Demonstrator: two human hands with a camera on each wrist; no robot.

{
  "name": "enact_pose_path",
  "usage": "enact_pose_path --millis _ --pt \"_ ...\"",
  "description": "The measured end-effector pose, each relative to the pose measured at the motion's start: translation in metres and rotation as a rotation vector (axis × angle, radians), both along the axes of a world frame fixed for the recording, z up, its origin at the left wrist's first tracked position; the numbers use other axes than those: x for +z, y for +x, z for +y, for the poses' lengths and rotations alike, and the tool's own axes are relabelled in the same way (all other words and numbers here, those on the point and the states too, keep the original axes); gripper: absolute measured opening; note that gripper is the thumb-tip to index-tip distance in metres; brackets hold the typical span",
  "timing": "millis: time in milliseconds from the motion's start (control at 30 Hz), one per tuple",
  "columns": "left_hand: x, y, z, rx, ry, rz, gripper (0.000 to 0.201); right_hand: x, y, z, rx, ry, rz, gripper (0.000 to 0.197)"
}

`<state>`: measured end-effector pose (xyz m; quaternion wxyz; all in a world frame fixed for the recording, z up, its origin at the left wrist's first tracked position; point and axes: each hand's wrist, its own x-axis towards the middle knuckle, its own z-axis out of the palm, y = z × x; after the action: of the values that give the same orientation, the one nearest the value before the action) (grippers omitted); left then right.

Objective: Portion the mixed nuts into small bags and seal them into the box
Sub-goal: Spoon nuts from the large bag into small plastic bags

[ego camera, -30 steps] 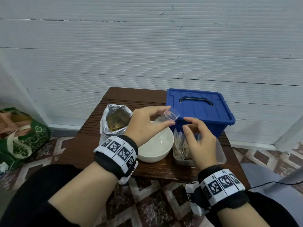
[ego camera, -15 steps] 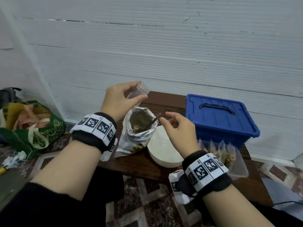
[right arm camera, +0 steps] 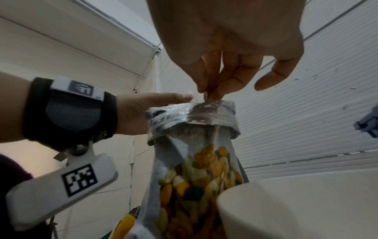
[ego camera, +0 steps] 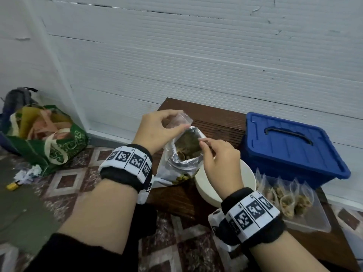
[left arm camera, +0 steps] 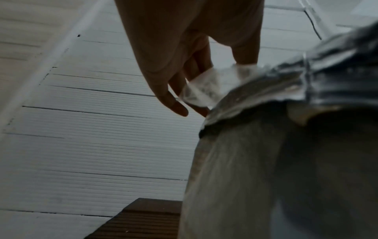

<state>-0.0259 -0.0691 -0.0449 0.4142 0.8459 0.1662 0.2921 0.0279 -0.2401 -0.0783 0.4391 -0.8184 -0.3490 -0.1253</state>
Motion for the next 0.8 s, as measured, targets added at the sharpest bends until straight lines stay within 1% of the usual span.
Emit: enact_pose_path --millis 67,133,200,300,367,433,567,633,733,800 --pt "-0.001 0.000 0.002 -0.027 0.008 0.025 0.044 0.003 -0.001 0.001 0.029 0.000 -0.032 0.026" --pt "-0.001 0.000 0.002 -0.042 0.022 0.036 0.042 0.007 0.004 0.001 0.042 0.021 -0.063 0.025" --pt "-0.001 -0.001 0.002 -0.046 0.036 0.043 0.040 0.010 0.009 -0.001 0.033 0.009 -0.131 0.022" --pt "0.000 -0.001 0.002 -0.052 0.058 0.072 0.034 0.009 0.011 -0.001 -0.026 -0.146 -0.288 0.019" --pt "0.001 0.000 0.001 -0.054 0.082 0.096 0.028 0.005 0.009 0.000 -0.027 -0.219 -0.301 0.017" --pt "0.002 0.000 0.001 -0.052 0.103 0.115 0.027 0.003 0.010 0.001 -0.021 -0.224 -0.221 0.016" --pt "0.003 0.000 -0.002 -0.051 0.121 0.143 0.029 0.006 0.018 0.001 -0.059 -0.153 0.041 0.020" --pt "0.003 0.000 -0.002 -0.054 0.121 0.149 0.031 0.010 0.020 0.002 -0.083 -0.084 0.100 0.021" --pt "0.004 -0.001 -0.002 -0.055 0.110 0.154 0.036 0.011 0.020 0.004 -0.112 -0.038 0.159 0.023" --pt "0.004 -0.001 -0.002 -0.059 0.097 0.154 0.037 0.012 0.022 0.005 -0.138 0.010 0.225 0.028"
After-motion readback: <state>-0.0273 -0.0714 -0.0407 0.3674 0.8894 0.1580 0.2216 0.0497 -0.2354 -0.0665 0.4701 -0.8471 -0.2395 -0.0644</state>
